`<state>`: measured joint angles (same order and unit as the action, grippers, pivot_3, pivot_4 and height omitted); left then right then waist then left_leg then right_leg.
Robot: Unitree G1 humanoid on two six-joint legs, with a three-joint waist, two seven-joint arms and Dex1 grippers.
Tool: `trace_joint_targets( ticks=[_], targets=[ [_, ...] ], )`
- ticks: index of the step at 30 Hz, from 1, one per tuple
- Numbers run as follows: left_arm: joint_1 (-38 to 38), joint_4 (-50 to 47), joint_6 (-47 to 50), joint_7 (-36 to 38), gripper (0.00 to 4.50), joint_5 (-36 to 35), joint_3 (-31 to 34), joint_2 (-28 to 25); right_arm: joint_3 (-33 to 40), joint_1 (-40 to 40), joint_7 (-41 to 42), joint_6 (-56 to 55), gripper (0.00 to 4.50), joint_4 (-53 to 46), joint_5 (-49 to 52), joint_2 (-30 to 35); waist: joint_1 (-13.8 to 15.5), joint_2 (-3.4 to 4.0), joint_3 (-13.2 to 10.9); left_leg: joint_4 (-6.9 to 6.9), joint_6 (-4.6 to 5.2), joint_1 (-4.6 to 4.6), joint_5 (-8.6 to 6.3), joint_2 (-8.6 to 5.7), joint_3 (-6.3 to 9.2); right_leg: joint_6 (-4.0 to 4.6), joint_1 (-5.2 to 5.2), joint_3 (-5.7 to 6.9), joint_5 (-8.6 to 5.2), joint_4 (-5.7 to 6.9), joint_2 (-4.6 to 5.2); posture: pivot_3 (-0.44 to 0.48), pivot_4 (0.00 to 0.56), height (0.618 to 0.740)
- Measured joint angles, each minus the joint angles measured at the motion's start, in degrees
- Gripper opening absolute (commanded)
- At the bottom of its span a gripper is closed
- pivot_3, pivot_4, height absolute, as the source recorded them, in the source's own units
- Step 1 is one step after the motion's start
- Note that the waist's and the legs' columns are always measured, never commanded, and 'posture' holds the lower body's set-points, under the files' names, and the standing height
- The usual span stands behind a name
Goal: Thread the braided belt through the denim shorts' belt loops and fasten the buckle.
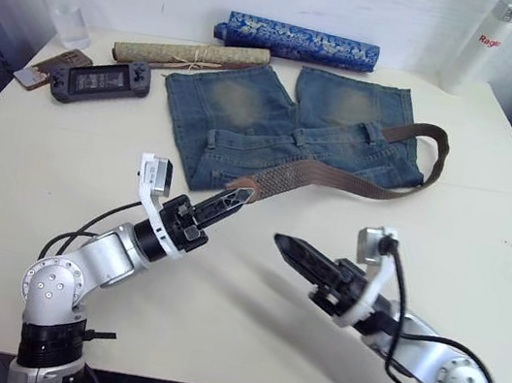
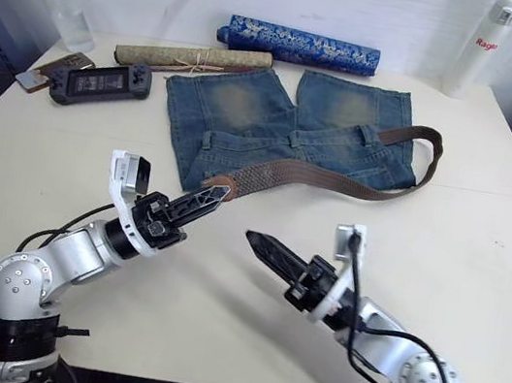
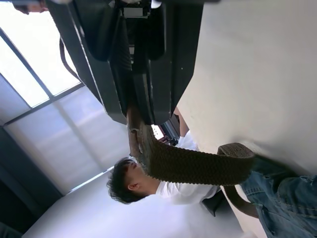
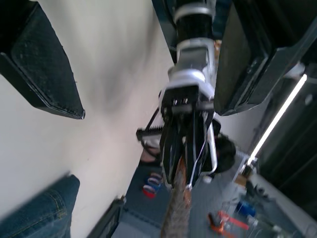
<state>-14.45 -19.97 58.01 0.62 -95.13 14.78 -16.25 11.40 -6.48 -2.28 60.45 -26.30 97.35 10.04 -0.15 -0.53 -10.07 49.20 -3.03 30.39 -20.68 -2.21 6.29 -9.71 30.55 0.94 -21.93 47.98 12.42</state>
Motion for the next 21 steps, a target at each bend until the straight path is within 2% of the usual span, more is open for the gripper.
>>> trace_joint_targets(
  ticks=[3, 7, 12, 19, 21],
  targets=[
    [0.7, 0.0, -1.0, -0.9, 0.0, -1.6, -0.4, -2.2, -1.8, -0.8, -3.6, -6.4, 4.45, 0.0, 2.4, -2.2, 0.1, 0.0, 0.0, 0.04, 0.03, 0.07, -0.02, -0.14, 0.01, -0.07, 0.01, -0.16, 0.02, 0.0, 0.0, 0.0, 0.15, 0.637],
    [1.4, 0.0, -1.6, -0.8, 0.0, -2.3, -1.7, -4.6, -2.3, -2.8, -5.1, -12.0, 4.45, -0.2, 4.0, -2.1, 0.0, 0.0, 0.0, 0.05, 0.06, 0.07, -0.03, -0.14, -0.02, -0.03, 0.01, -0.22, 0.0, -0.01, -0.06, 0.0, 0.15, 0.637],
    [1.4, 0.0, -2.4, 0.3, 0.0, -2.8, -3.1, -5.5, -4.6, -5.8, -6.2, -15.8, 4.45, 0.9, 2.0, -2.1, -0.1, 0.0, 0.0, 0.03, 0.08, 0.05, -0.04, -0.08, -0.02, -0.05, 0.04, -0.21, -0.04, 0.04, -0.11, 0.0, 0.15, 0.637],
    [1.9, -0.1, -3.9, 0.9, 0.0, -3.0, -4.4, -6.7, -6.5, -6.0, -6.8, -20.0, 4.45, 2.1, 0.2, -3.3, -0.1, 0.0, 0.0, 0.03, 0.09, 0.07, -0.05, -0.09, 0.0, -0.05, 0.06, -0.23, -0.06, 0.05, -0.12, 0.0, 0.15, 0.637],
    [2.2, -0.1, -4.0, 1.2, 0.0, -3.0, -4.5, -7.1, -6.5, -6.0, -6.8, -20.8, 3.89, 2.1, -0.1, -3.4, -0.1, 0.0, 0.0, 0.02, 0.09, 0.07, -0.05, -0.09, 0.01, -0.04, 0.06, -0.23, -0.07, 0.05, -0.12, 0.0, 0.15, 0.637]
  ],
)
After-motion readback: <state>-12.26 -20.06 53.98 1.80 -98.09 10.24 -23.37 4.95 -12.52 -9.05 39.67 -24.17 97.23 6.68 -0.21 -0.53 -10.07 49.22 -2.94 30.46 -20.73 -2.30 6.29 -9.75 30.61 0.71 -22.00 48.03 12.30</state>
